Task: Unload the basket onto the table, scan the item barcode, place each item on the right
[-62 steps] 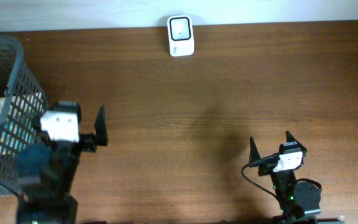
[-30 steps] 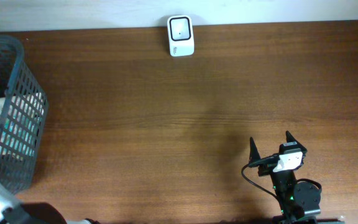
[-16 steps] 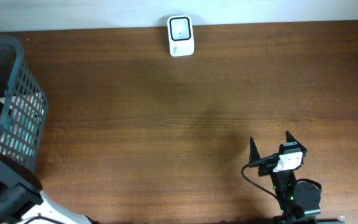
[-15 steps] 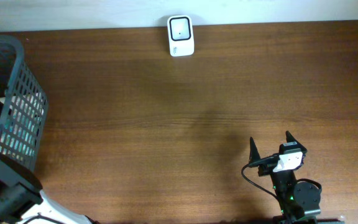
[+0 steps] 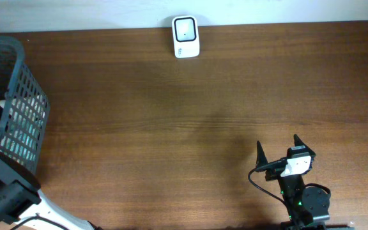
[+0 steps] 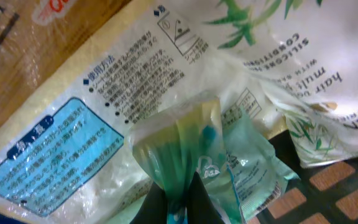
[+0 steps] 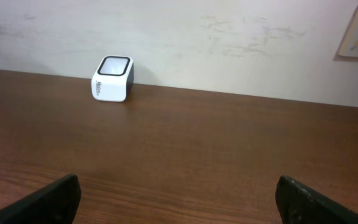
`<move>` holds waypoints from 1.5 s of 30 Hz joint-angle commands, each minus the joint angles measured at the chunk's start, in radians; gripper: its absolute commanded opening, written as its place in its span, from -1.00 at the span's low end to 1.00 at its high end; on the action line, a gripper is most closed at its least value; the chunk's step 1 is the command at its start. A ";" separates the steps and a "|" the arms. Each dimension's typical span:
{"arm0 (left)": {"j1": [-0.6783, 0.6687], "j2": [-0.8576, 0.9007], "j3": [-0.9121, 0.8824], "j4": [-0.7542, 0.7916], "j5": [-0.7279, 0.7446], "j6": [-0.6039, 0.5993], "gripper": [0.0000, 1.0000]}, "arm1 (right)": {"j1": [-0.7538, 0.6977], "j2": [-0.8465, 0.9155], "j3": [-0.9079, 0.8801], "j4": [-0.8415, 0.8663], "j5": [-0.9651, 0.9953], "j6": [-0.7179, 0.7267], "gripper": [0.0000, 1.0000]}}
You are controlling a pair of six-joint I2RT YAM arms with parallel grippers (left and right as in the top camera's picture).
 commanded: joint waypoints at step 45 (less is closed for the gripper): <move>-1.349 -0.135 -0.521 0.683 0.243 -0.340 0.98 | 0.008 -0.007 -0.007 0.002 -0.013 0.008 0.97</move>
